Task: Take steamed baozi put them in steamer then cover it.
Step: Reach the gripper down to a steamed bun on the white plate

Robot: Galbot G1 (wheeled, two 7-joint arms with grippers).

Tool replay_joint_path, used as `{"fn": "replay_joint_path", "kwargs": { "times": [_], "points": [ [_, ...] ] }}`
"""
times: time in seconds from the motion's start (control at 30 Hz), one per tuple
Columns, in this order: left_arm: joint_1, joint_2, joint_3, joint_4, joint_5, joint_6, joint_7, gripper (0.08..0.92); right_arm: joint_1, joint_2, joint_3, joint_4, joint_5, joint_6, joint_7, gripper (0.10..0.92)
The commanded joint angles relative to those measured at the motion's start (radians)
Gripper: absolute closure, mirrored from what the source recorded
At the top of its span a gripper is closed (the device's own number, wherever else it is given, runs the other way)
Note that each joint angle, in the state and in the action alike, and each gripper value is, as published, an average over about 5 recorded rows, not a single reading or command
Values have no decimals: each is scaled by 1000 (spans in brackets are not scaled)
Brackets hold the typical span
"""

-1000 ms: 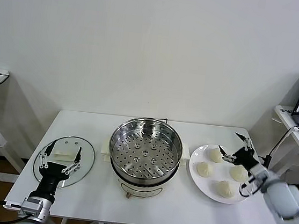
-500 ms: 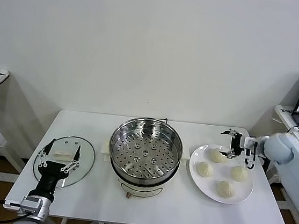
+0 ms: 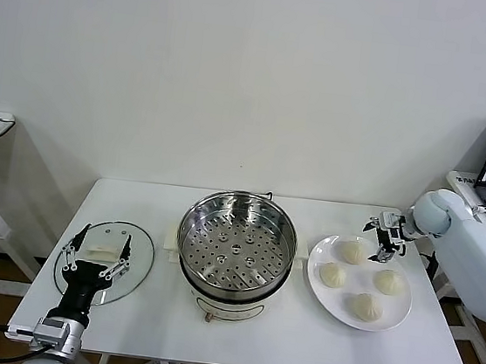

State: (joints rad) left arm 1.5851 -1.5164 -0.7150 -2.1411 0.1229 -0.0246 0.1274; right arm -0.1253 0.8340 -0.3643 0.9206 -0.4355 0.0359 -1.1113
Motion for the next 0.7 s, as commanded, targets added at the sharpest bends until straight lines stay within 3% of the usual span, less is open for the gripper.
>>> {"fn": "replay_joint_path", "kwargs": {
  "times": [0.03,0.7],
  "points": [
    [4,-5,2,-1,6,-2,0,177,3,72,8,-105,-56,5,-16,203],
    [7,-8,-7,9,19,-14,1,177,-24,163,82,-181,-128,13,29,203]
  ]
}}
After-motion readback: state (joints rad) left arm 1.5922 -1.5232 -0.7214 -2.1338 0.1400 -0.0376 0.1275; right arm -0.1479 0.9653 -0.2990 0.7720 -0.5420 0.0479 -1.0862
